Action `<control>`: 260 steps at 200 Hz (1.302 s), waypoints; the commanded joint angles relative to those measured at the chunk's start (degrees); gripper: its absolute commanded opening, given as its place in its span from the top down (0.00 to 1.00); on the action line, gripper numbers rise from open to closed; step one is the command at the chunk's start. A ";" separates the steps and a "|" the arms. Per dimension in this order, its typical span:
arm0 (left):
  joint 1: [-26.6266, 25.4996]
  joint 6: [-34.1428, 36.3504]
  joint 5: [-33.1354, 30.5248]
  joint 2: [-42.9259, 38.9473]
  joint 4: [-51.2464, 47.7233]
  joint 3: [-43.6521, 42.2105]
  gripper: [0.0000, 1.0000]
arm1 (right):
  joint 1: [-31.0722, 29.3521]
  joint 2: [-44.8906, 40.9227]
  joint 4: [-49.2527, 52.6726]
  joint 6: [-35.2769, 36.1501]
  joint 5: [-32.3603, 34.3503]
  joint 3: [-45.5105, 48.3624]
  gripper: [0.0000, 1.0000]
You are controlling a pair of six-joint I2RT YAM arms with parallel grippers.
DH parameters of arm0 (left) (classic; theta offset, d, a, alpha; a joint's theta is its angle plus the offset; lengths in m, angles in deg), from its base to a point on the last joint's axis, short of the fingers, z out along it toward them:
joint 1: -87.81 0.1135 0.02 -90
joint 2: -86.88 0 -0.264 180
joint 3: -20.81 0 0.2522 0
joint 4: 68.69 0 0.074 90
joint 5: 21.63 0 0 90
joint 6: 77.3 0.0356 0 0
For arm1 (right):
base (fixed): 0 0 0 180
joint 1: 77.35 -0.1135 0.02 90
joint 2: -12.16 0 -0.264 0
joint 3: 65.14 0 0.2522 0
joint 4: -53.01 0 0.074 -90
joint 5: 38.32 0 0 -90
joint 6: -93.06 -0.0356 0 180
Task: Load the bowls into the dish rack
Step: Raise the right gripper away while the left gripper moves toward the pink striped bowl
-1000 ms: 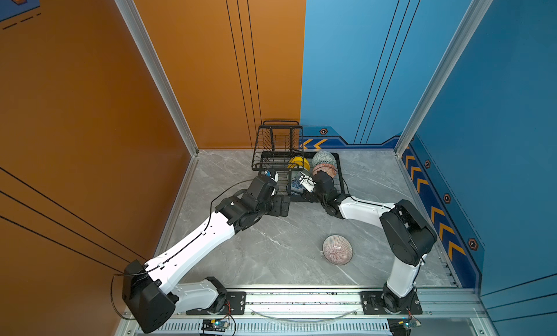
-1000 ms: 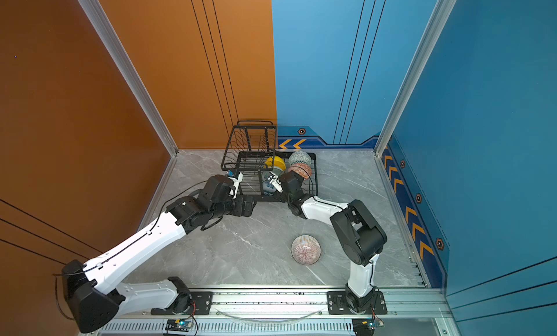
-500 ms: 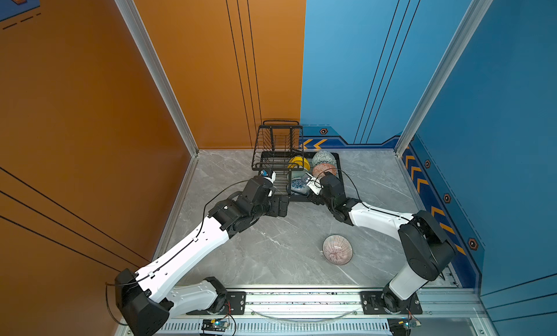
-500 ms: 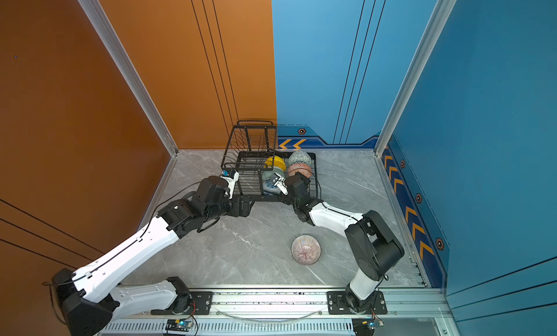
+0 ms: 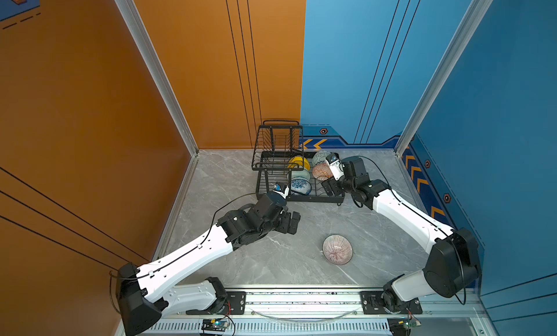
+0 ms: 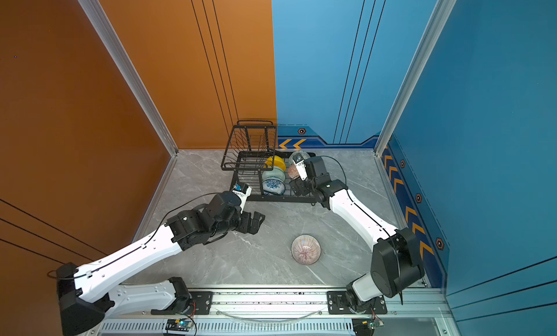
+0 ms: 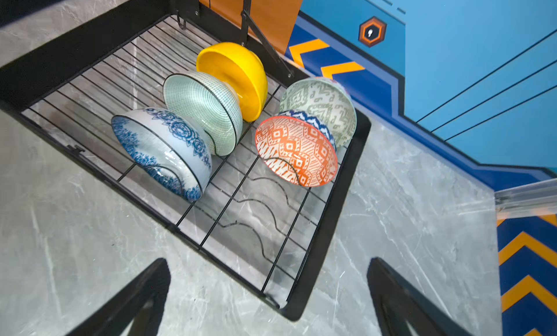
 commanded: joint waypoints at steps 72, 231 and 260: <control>-11.12 -9.32 2.86 13.82 14.19 -4.52 0.02 | 4.12 1.13 12.71 -9.41 -6.76 -5.14 0.00; -12.82 -9.91 8.87 35.64 17.51 7.63 0.02 | 4.58 1.58 12.97 -8.57 -7.07 -5.56 0.00; -12.34 -10.34 8.87 37.25 15.08 8.79 0.03 | 4.67 1.37 12.97 -8.48 -6.94 -5.23 0.00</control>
